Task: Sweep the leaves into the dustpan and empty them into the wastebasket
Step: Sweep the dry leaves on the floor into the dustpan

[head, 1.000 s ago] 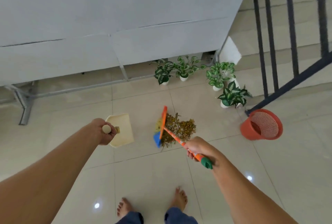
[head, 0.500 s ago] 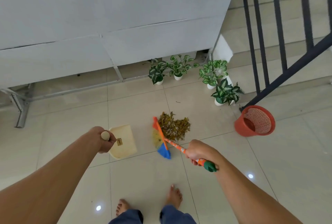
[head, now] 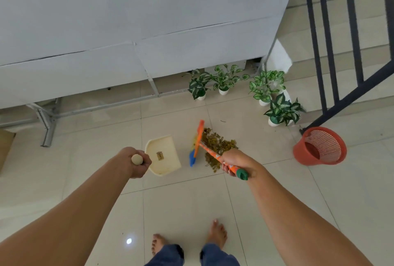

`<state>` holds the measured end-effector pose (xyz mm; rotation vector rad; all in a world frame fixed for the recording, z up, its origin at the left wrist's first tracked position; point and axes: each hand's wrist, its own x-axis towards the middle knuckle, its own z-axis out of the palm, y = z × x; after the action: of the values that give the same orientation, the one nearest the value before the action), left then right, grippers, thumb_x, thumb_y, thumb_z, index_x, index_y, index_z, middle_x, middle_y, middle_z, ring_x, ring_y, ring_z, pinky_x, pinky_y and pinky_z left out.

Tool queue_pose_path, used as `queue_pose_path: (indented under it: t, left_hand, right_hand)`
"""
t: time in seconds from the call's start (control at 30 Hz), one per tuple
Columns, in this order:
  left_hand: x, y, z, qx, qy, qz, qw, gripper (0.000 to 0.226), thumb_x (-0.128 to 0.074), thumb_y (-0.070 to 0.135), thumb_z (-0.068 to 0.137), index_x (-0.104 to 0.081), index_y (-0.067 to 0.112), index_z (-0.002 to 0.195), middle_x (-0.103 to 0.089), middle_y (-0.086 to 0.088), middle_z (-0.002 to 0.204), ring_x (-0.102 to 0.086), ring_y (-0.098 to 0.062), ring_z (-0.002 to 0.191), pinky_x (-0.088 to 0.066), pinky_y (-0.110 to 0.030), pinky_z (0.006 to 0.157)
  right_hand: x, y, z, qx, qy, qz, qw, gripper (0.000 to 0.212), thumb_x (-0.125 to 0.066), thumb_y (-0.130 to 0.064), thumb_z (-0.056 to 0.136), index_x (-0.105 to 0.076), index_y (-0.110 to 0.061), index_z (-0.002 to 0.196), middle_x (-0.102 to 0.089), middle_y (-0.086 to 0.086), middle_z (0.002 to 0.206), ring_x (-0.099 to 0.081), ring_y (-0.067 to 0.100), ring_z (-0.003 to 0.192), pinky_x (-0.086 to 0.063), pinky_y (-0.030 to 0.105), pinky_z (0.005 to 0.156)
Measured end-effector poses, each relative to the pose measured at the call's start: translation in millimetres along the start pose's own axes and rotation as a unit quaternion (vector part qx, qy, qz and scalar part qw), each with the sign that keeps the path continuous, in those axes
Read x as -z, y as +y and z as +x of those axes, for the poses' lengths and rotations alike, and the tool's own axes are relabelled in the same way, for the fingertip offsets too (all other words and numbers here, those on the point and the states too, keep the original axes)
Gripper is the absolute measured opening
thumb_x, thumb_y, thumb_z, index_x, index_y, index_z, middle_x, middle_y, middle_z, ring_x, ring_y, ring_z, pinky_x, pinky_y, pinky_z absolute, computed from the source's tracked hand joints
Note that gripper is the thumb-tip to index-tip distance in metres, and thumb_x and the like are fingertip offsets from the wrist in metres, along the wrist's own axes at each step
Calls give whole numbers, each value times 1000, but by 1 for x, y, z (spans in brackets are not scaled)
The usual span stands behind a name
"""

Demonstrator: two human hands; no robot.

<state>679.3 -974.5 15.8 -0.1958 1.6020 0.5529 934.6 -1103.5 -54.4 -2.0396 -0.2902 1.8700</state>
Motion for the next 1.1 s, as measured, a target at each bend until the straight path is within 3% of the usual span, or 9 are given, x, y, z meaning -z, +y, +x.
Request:
queue_pose_path:
  t: [0.1,0.2,0.27,0.47,0.57,0.67,0.8,0.93,1.1]
  left_hand:
    - [5,5,5,-2,-6,-7,1000,15,-40,-2,98,-52,2,90,-43,-4,68,-33,-10,33,-39,-13,32]
    - [6,8,9,1,-2,-5,1000,16,-40,-3,97,-52,2,89,-44,-5,70,-33,-11,31,-39,-13,31]
    - [4,9,10,7,-1,-8,1000,16,-40,-2,98,-52,3,89,-44,-5,70,-33,-11,30,-40,-13,32]
    - [-7,0,5,7,3,-5,1000,13,-43,-1,99,-52,3,90,-45,-6,69,-34,-10,33,-42,-13,33]
    - [-12,-5,7,8,9,2,1000,13,-44,-2,98,-55,2,91,-46,-7,69,-34,-11,32,-42,-14,33]
    - [-14,-7,15,15,8,3,1000,14,-43,-3,97,-56,1,94,-46,-7,71,-34,-11,31,-42,-14,33]
    - [-18,-10,26,23,6,15,1000,16,-42,-6,96,-56,0,94,-46,-7,73,-33,-11,32,-42,-14,32]
    - [-24,-16,35,30,-1,26,999,14,-42,-4,96,-54,3,92,-44,-5,65,-33,-11,31,-41,-13,33]
    - [-33,-26,47,46,-21,36,998,15,-42,0,99,-48,7,87,-43,-8,43,-34,-12,27,-41,-14,32]
  right_hand:
    - [7,-2,-8,27,14,65,997,26,-38,-7,100,-54,-22,85,-47,-4,62,-39,2,38,-32,14,33]
    - [24,-2,-9,22,5,166,986,13,-44,-7,99,-55,-8,104,-46,0,61,-39,3,36,-33,15,28]
    - [32,-11,5,20,2,224,974,20,-44,-7,99,-52,-2,116,-46,2,62,-39,3,33,-32,15,26]
    - [33,-46,50,24,-2,352,936,33,-39,-3,98,-51,-2,129,-50,0,65,-42,4,34,-35,14,27]
    - [36,-47,45,20,10,390,921,31,-35,2,94,-58,-3,114,-52,3,71,-42,6,31,-36,14,28]
    - [40,-25,28,41,16,386,922,24,-36,1,97,-58,-5,91,-44,2,62,-38,5,31,-31,12,27]
    - [47,9,23,36,-15,421,906,12,-38,-10,101,-48,-12,105,-43,0,56,-40,5,29,-33,14,26]
    - [46,6,42,29,-20,447,894,18,-39,-11,101,-48,-14,116,-41,0,65,-42,4,31,-34,15,27]
    - [51,16,36,13,-8,485,874,21,-36,-3,97,-56,-7,91,-50,-3,54,-40,3,29,-33,13,26]
